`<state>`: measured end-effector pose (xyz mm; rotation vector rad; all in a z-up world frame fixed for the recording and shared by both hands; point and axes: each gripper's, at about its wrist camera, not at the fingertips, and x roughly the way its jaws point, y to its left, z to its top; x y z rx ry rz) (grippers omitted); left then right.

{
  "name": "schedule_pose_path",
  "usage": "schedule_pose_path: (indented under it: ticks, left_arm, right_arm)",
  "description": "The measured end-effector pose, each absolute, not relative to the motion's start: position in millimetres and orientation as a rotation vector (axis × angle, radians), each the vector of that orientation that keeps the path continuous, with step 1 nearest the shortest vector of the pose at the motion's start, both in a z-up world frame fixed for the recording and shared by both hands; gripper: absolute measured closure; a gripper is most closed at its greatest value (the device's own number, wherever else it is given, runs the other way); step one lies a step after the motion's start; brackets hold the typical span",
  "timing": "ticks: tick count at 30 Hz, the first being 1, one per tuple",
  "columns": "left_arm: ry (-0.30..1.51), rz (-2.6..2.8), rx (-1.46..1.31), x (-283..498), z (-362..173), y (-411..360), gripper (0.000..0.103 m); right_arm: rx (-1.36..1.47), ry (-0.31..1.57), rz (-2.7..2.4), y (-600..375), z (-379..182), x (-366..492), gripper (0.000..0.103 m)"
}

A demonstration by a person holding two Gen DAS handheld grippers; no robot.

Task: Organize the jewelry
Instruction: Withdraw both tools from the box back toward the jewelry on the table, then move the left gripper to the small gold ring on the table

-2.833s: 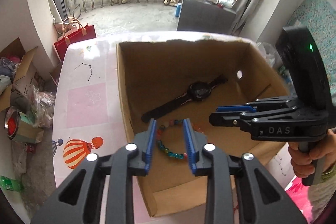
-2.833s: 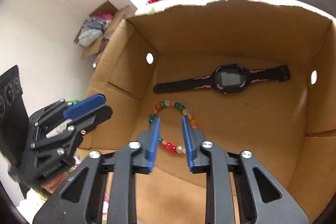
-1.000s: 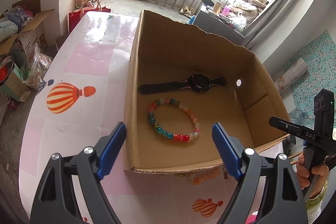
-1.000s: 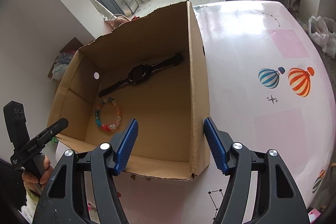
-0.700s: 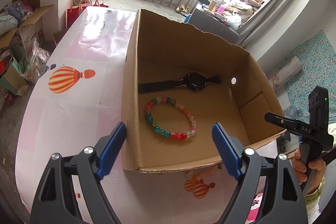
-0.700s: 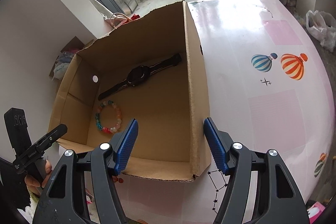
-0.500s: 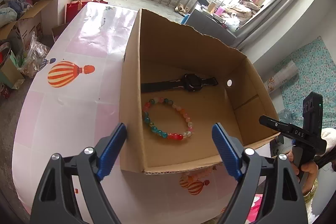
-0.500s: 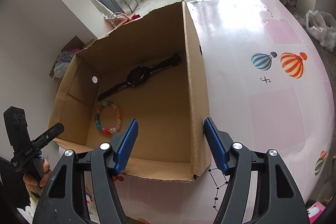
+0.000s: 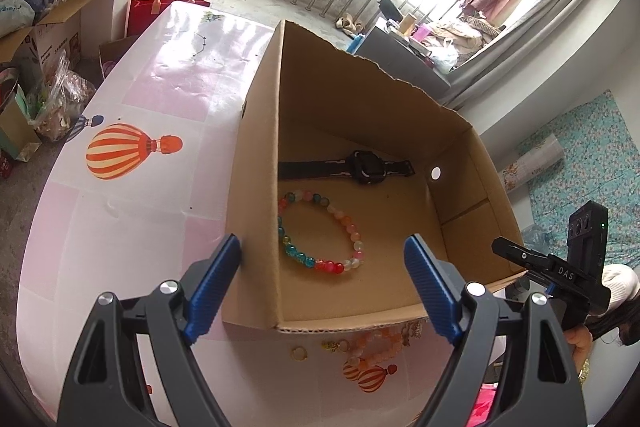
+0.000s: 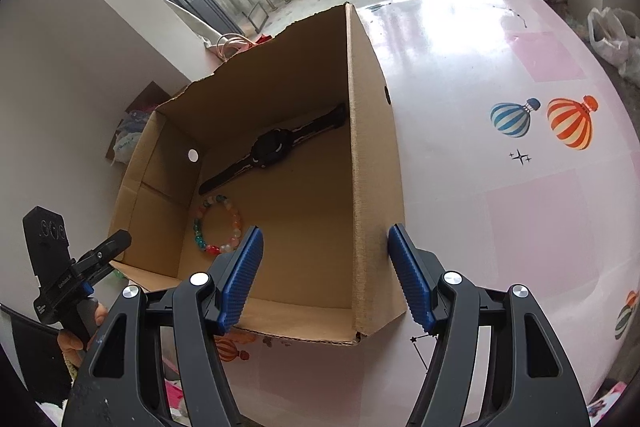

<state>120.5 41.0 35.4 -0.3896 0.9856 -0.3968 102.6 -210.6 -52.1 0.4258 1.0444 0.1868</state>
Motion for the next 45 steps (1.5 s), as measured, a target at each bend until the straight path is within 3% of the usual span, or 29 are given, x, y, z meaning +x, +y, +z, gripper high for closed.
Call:
schedule_pose_path:
  ticks: [12,18,25,30,39,45]
  left_arm:
    - [0.793,-0.276,-0.295,67.8,49.2,64.2,0.021]
    - [0.785,-0.247,-0.201,32.0,36.1,58.4,0.021]
    - [0.863,-0.267,-0.082,33.8,1.3,28.1,0.021]
    - [0.864,-0.264,0.021,32.0,-12.7,14.4,0.021]
    - [0.886,-0.250,0.133,31.5,-29.3,6.8,0.021]
    - [0.927,-0.250,0.137,35.6,-39.5,6.9,0.021]
  right_arm:
    - [0.466,0.862,0.098,-241.2,-31.7,51.1,0.040]
    - [0.411,0.810,0.098,-225.3,-38.2,3.4,0.040]
    - [0.228,0.915,0.406,-129.0,-68.5,8.5,0.061]
    - [0.039,0.971,0.554,-72.9,-83.3,31.2,0.066]
    - [-0.024,1.106,0.651,-49.4,-109.3,64.9,0.068]
    - [0.011,1.147,0.675,-49.0,-110.7,39.4,0.068]
